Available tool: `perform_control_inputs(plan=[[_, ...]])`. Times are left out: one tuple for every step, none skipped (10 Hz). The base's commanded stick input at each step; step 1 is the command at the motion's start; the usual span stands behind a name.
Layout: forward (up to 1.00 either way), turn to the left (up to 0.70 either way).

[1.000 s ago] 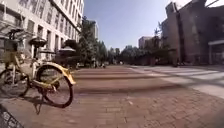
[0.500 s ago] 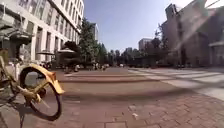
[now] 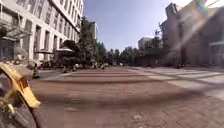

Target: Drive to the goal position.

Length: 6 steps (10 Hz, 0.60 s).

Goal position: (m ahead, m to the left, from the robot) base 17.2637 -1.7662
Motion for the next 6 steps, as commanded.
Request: perform_control_inputs(plan=[[0.7, 0.0], [0.7, 0.0], [0.7, 0.0], [0.7, 0.0], [0.7, 0.0], [0.7, 0.0]])
